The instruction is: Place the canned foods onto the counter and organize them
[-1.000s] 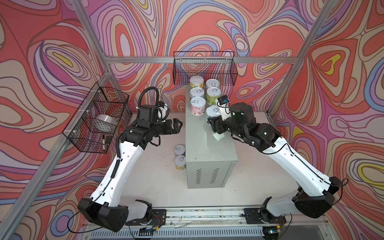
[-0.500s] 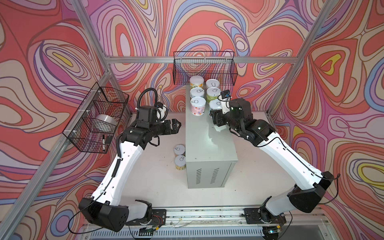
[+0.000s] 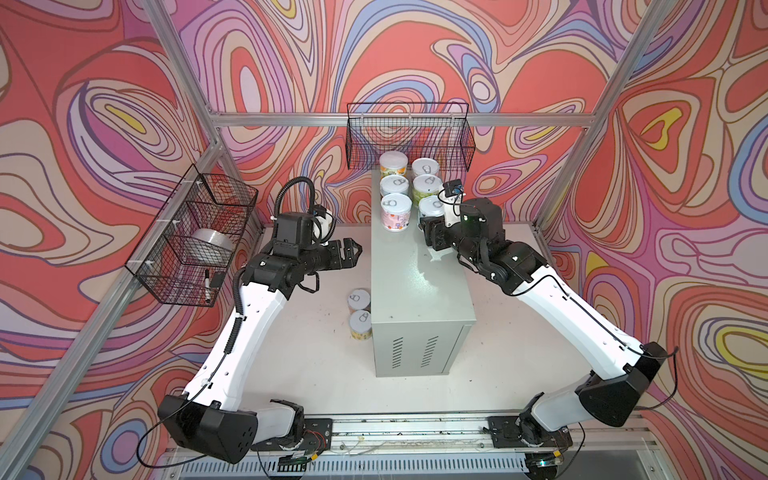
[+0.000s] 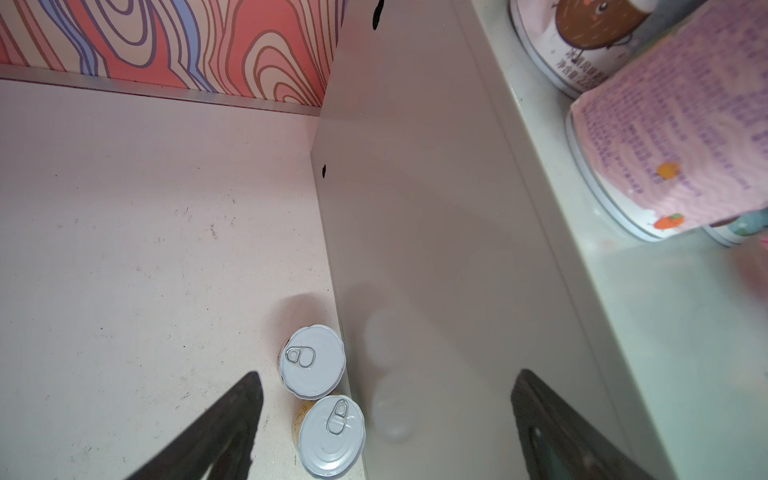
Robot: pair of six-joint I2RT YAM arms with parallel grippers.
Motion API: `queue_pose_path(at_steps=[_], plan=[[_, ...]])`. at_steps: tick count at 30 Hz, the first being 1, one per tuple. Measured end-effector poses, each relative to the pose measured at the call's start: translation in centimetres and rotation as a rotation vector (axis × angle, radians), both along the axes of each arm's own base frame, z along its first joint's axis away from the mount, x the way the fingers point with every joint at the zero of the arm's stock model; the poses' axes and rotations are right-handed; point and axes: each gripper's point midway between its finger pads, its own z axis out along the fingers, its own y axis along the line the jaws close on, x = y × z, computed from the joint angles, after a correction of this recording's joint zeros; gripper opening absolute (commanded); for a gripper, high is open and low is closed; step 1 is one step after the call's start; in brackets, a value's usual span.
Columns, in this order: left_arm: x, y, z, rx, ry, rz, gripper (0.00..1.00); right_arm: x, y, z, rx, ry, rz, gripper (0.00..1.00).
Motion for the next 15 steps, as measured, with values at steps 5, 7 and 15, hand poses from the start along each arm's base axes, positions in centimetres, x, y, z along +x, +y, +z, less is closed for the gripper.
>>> queue_pose_path(at_steps=[5,7,15], plan=[[0.0,0.0,0.0,0.001,0.001,0.000,0.93,0.2,0.1,0.0,0.006,-0.004,0.000,0.76],[0.0,0.0,-0.1,0.001,0.003,0.000,0.94,0.4,0.2,-0.1,0.007,-0.005,-0.001,0.76],[-0.1,0.1,-0.5,0.006,0.011,0.004,0.94,1.1,0.7,-2.3,-0.014,0.048,-0.008,0.93]])
